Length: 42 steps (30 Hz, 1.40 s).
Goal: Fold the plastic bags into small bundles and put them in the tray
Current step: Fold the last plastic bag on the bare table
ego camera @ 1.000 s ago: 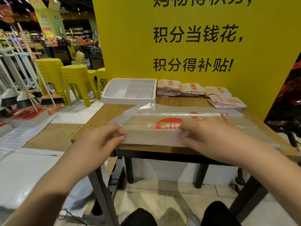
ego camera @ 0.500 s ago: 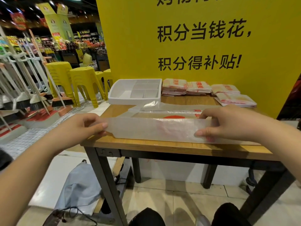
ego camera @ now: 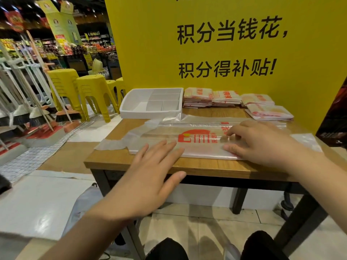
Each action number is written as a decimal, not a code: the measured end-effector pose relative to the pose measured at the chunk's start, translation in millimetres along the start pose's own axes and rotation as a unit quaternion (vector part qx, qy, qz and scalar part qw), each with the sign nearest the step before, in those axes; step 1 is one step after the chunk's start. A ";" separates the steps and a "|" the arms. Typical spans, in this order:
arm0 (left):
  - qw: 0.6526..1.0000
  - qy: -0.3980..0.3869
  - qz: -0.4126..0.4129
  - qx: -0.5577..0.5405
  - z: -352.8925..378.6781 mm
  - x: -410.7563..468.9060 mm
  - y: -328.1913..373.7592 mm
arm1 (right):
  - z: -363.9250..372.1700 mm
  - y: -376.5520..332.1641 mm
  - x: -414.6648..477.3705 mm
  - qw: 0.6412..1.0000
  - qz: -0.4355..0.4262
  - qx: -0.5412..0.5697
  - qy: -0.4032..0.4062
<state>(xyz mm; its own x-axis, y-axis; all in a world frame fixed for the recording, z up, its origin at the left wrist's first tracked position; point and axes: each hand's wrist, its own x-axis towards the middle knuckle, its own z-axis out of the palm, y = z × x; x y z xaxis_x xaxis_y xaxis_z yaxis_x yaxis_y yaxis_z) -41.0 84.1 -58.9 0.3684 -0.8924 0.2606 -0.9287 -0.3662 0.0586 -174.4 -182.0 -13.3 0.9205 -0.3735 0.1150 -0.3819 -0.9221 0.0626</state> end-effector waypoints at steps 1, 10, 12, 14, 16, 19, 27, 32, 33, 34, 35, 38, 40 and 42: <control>1.000 -0.013 -0.012 -0.003 6.0 2.3 -0.9 | 4.7 -1.8 -3.3 1.000 0.002 0.007 0.015; 0.999 -0.002 -0.024 -0.024 15.7 13.2 5.4 | 31.2 -48.2 -36.7 0.989 -0.067 0.135 0.009; 0.999 -0.008 -0.022 -0.023 17.9 15.2 3.1 | 35.8 -53.6 -39.8 0.991 -0.063 0.114 -0.010; 0.999 -0.013 -0.027 -0.012 20.5 14.5 -3.4 | 39.4 -52.2 -42.1 0.994 -0.061 0.086 -0.014; 0.999 -0.020 -0.049 -0.002 21.4 11.0 -12.5 | 39.3 -44.8 -45.7 0.996 -0.045 0.080 -0.021; 0.995 -0.035 -0.093 0.017 16.7 3.8 -25.5 | 38.3 -23.4 -56.2 0.997 -0.005 0.071 -0.024; 0.988 -0.038 -0.150 0.003 11.5 -1.2 -35.8 | 42.7 42.6 -89.0 0.986 0.144 0.079 -0.002; 0.985 -0.044 -0.168 -0.002 6.2 -13.0 -22.5 | 40.5 50.5 -97.2 0.978 0.195 0.067 -0.025; 0.986 -0.037 -0.165 0.011 3.4 -14.6 -19.7 | 38.6 48.6 -97.2 0.977 0.202 0.059 -0.034; 0.987 -0.019 -0.155 0.020 -0.3 -13.9 -18.2 | 35.7 44.6 -96.5 0.976 0.210 0.049 -0.037; 0.989 0.011 -0.143 0.020 -5.0 -10.5 -17.6 | 32.5 38.6 -94.8 0.976 0.213 0.039 -0.032; 0.990 0.071 -0.118 0.007 -13.7 12.0 -22.5 | 22.3 7.7 -83.9 0.989 0.137 0.057 0.012; 0.994 0.037 -0.101 0.000 -11.1 31.2 -26.6 | 20.6 -16.4 -75.3 0.994 0.057 0.096 0.006; 0.995 -0.019 -0.098 -0.004 -5.9 45.3 -29.8 | 26.5 -32.3 -68.0 0.994 0.001 0.109 -0.004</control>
<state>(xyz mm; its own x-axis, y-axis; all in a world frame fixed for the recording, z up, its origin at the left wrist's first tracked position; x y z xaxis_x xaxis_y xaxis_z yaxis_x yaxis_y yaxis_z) 3.1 56.2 -43.1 0.5436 -0.8134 0.2073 -0.8392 -0.5321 0.1129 -222.4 -129.5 -49.4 0.9210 -0.3745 0.1073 -0.3566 -0.9214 -0.1544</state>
